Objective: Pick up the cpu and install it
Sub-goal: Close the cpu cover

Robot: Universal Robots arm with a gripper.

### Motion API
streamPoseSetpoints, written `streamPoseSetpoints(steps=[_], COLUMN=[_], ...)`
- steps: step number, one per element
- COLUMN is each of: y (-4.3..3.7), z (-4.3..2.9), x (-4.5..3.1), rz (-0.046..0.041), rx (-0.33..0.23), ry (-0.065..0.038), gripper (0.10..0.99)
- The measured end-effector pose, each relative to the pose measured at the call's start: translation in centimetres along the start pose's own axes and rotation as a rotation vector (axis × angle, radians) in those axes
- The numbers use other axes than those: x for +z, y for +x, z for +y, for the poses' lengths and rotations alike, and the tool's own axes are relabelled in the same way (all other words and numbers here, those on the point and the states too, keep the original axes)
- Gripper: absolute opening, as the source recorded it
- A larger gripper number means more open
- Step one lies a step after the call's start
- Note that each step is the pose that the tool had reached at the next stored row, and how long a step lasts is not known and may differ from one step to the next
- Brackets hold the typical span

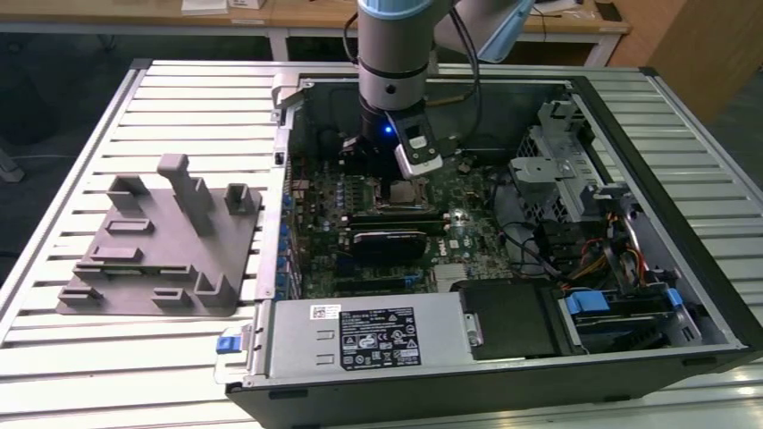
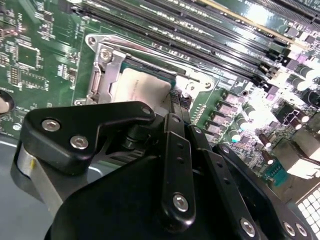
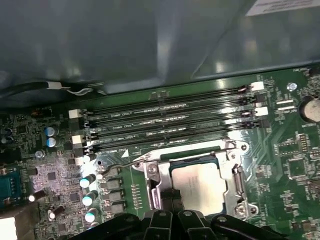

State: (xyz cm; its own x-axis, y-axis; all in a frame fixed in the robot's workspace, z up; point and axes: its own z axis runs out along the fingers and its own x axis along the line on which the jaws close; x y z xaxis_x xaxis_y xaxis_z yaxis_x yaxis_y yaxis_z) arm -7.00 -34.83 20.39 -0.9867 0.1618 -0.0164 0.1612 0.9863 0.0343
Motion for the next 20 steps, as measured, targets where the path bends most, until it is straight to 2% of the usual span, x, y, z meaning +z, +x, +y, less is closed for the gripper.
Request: streamPoseSetpoints(steps=[5,20], y=[0.25,0.26], z=[-0.05,-0.07], x=[0.28,0.60], rz=[0.0001,0.0006], rx=[0.000,0.000], ry=[0.000,-0.001], gripper=[0.106,0.106])
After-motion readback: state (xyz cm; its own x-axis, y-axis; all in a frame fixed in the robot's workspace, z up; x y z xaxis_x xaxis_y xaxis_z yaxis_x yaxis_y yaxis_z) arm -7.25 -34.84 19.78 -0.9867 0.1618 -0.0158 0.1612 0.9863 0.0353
